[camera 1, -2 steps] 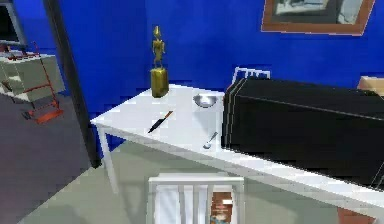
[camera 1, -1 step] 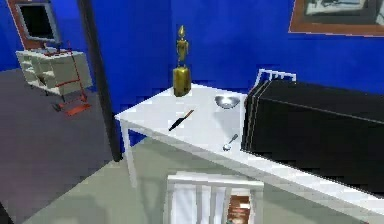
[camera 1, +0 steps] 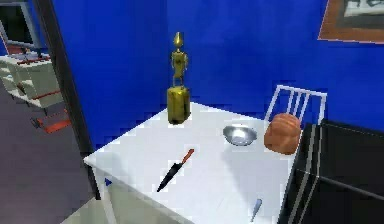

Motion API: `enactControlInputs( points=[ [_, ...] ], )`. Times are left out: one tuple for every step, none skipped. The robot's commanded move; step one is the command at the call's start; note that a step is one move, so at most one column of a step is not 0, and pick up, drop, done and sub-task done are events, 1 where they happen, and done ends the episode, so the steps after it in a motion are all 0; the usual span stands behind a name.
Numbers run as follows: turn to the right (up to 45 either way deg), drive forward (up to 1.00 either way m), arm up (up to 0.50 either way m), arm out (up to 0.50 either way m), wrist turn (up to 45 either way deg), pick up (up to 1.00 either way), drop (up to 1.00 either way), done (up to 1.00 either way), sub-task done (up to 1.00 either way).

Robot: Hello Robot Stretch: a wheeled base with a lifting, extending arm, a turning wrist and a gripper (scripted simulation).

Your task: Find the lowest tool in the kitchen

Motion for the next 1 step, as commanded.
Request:
enactControlInputs(
  points=[
    [0.0,0.0,0.0,0.0,0.0,0.0,0.0,1.0,0.0]
  ],
)
